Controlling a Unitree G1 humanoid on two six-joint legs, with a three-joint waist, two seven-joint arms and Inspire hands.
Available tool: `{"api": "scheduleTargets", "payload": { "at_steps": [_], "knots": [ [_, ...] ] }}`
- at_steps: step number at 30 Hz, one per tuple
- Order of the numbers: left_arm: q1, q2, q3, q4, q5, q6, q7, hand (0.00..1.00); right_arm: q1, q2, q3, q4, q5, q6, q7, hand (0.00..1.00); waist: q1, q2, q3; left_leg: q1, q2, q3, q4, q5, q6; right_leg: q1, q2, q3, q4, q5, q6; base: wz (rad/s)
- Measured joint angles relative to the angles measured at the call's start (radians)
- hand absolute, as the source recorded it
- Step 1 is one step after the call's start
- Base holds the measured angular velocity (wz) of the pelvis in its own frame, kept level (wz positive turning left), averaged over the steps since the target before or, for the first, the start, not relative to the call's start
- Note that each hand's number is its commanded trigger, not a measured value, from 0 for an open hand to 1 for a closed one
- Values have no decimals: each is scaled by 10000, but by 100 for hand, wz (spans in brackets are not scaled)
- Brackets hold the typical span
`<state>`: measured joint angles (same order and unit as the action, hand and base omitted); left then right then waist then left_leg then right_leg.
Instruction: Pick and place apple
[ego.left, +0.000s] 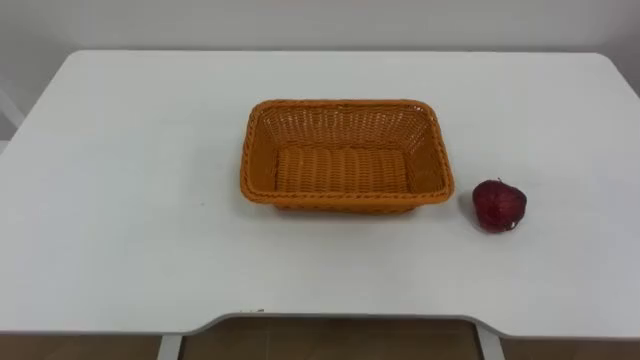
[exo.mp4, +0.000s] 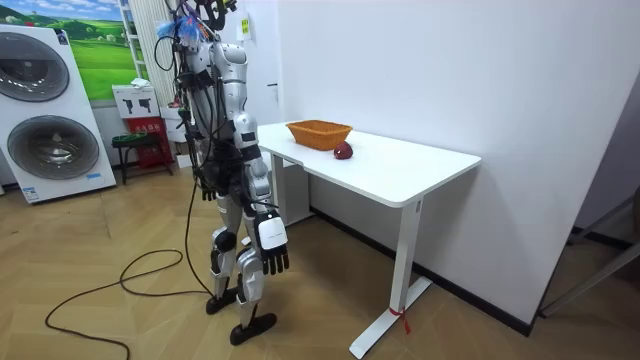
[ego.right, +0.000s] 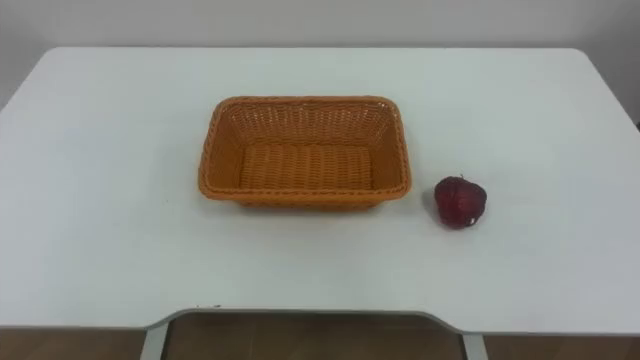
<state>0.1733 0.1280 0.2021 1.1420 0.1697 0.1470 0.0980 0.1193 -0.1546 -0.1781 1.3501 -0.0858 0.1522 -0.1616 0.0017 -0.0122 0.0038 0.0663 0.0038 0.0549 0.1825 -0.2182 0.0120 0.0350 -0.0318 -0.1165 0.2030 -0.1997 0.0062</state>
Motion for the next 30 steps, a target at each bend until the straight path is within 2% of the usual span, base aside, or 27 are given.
{"api": "scheduleTargets", "payload": {
  "at_steps": [6,9,13,15,17,18,20,23,27,30],
  "knots": [
    [-28,-8,-3,-39,-131,24,66,0,-34,4,-20,-16,170,-32,-467,0,19,41,-14,33,6,119,15,0,0,13,1,33,23,0,0,-2],
    [-67,-10,1,-37,-246,-32,78,0,-67,7,-154,-74,1356,-250,-934,0,11,48,2,62,6,159,-3,0,0,18,11,98,27,4,6,-4],
    [-29,-10,372,-35,-290,-279,84,0,-135,101,-1812,-548,4236,-634,-1579,0,-271,43,0,75,10,161,-21,0,1,23,13,82,9,7,12,0],
    [12,-1,564,-15,-310,-348,84,0,-230,68,-2653,-713,5614,-702,-1899,0,-411,41,-12,77,11,205,-18,0,1,17,17,164,40,7,12,-4],
    [149,35,778,-131,-316,-442,69,0,-276,28,-3995,-1489,7498,-773,-2366,0,-745,53,-16,45,3,215,-1,0,1,-5,6,97,13,7,15,0],
    [201,61,819,-165,-321,-464,64,0,-255,-2,-4274,-1615,7947,-893,-2483,0,-839,54,-16,44,2,217,-1,0,1,-4,6,99,14,7,16,0],
    [321,169,1237,-181,-315,-652,31,0,-433,-115,-5294,-2062,9428,-1424,-3013,0,-977,32,-29,21,5,249,2,0,1,28,14,194,14,5,16,-6],
    [341,287,1778,-269,-279,-998,76,0,-596,-487,-5948,-2352,11014,-1963,-3798,0,-1058,6,-23,5,0,291,-11,0,1,22,16,245,57,2,20,-4],
    [293,459,1800,-298,-213,-1115,72,0,-756,-600,-6413,-3408,11127,-2294,-4925,0,-1069,-83,-11,-141,-31,303,70,0,2,-256,1,343,362,-97,30,-3],
    [268,473,1787,-314,-214,-1174,41,0,-1000,-808,-6517,-4258,10295,-2537,-5693,0,-1112,-122,-7,-254,-32,296,75,5,9,-398,-7,327,415,-101,32,1]
  ]
}}
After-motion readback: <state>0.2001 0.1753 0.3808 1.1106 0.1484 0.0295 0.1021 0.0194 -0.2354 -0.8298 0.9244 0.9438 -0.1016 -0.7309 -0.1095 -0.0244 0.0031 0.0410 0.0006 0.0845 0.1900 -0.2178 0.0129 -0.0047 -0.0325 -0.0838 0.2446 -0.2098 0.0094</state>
